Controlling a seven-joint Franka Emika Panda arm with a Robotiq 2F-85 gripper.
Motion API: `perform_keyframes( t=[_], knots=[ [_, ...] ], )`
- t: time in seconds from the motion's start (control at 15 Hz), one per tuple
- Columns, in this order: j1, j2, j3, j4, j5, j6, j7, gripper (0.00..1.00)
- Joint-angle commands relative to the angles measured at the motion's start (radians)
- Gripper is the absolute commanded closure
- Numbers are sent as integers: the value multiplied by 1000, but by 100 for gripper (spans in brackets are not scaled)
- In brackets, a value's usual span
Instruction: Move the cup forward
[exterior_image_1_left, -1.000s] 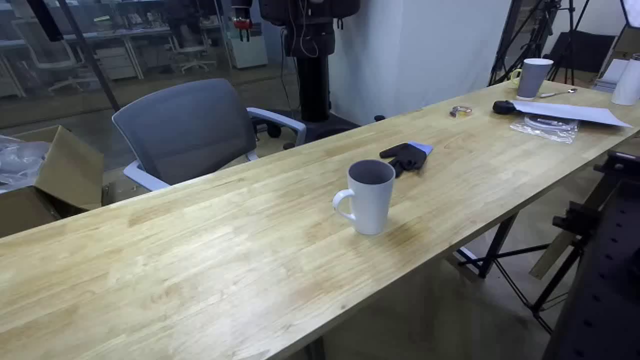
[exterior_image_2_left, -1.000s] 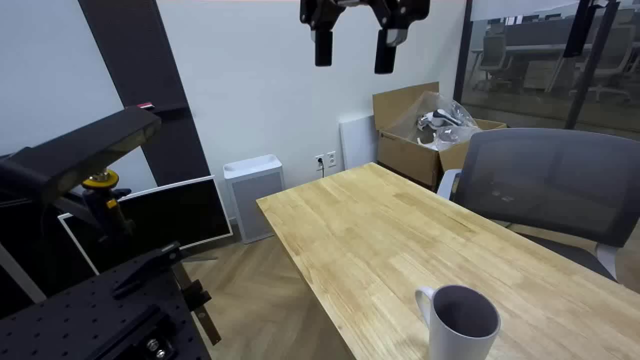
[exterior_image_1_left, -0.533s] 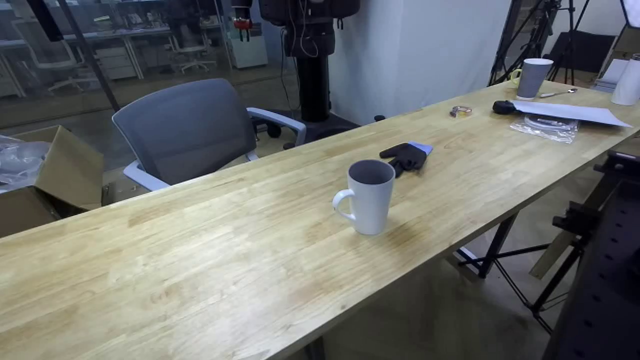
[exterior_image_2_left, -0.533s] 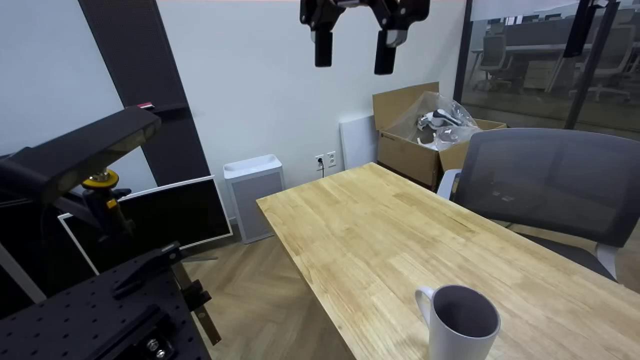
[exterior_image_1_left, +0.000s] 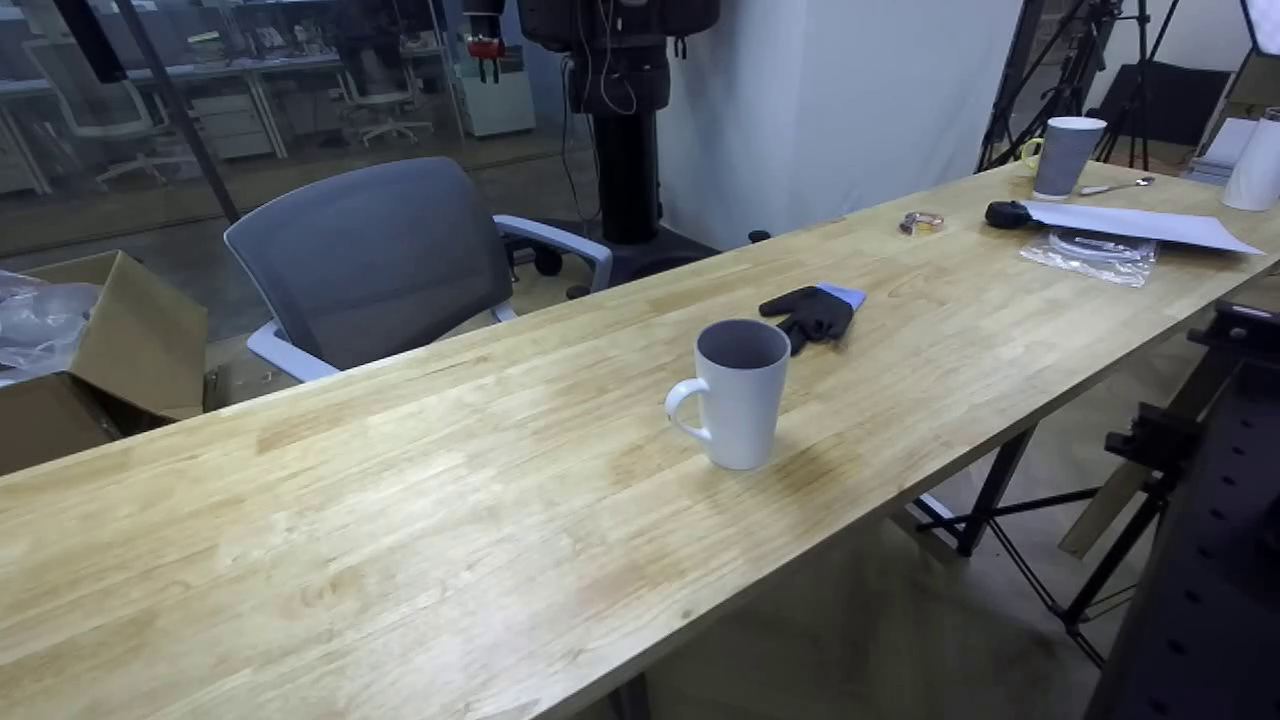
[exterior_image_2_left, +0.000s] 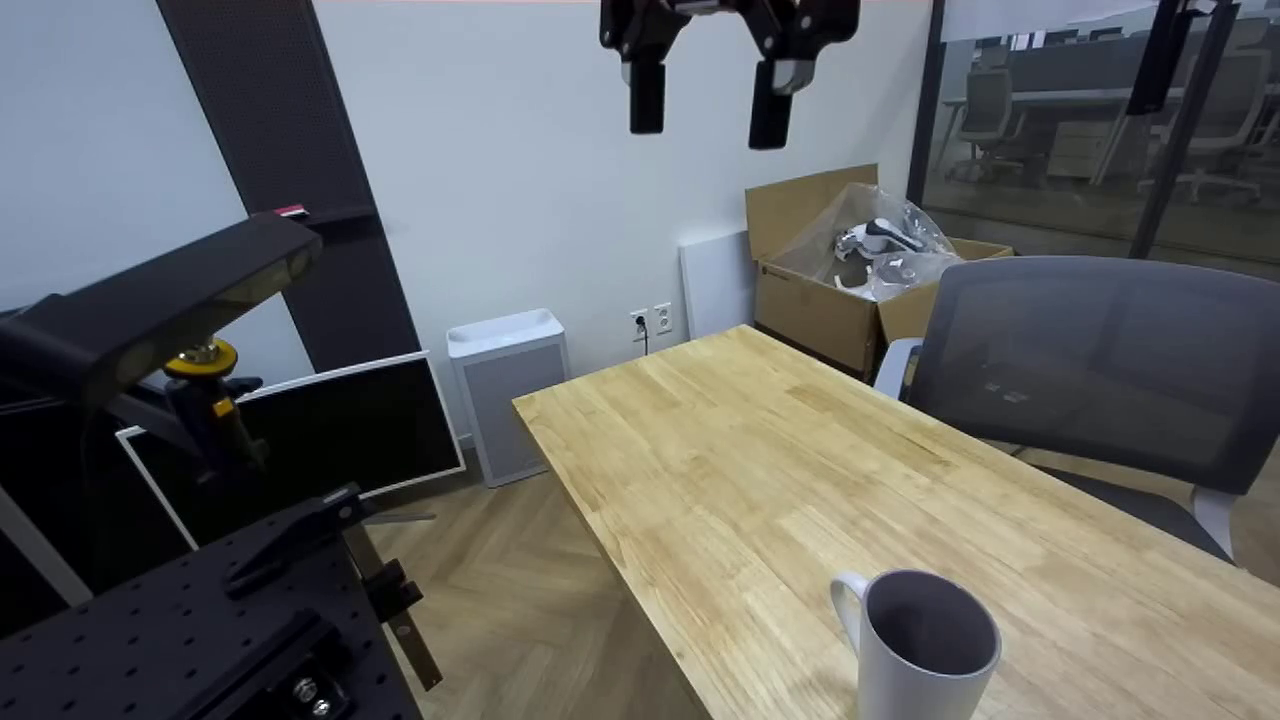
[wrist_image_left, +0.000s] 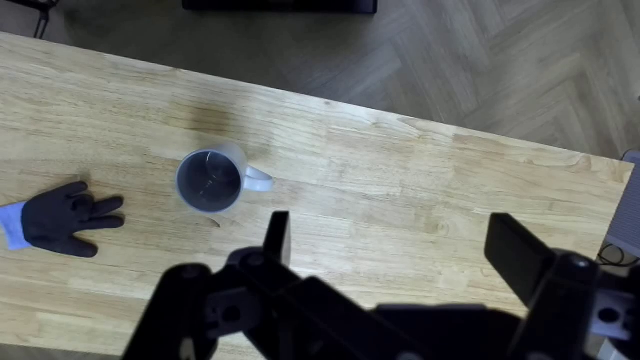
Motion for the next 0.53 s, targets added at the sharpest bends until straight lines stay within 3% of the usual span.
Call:
perform_keyframes(
  t=[0.0, 0.47],
  knots=[
    [1, 0, -1, 1, -1, -2, 0, 0],
    [-16, 21, -20, -24, -13, 98, -30, 0]
  ],
)
